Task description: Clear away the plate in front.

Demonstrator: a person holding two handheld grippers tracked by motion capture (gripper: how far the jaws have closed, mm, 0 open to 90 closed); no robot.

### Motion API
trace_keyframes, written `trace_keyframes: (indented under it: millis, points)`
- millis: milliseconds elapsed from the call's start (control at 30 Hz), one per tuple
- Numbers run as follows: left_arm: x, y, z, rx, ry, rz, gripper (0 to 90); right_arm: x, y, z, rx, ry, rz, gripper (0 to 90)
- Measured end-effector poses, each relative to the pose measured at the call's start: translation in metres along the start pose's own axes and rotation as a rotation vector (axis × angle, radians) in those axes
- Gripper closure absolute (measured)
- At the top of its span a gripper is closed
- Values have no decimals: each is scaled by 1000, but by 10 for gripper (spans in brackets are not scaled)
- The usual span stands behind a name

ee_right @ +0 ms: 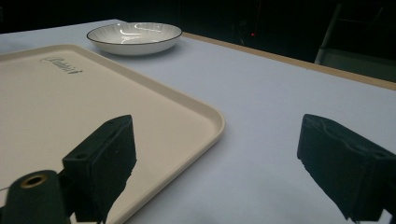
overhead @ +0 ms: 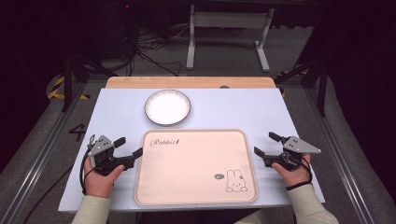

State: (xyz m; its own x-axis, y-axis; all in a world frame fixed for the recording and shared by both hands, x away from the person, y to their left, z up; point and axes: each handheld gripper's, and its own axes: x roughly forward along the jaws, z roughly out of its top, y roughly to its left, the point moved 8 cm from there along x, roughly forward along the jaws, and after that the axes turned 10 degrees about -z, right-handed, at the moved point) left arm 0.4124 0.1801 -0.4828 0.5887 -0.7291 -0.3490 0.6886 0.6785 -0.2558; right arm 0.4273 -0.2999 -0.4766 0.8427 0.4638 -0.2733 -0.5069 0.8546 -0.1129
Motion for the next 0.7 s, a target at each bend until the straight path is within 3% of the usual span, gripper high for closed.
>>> trace_keyframes:
  millis: [233,300,433,700]
  points:
    - [2,2,8,0,1,3,114,-4,-7,1,77,-38,6,103]
    - [5,3,12,1,18,9,124,-3,-6,1,65,-37,3,97]
    - [12,2,20,-11,5,-14,133,-3,-4,1,42,-29,3,95]
    - [26,1,39,20,17,-37,151,-2,-4,0,50,-24,6,92]
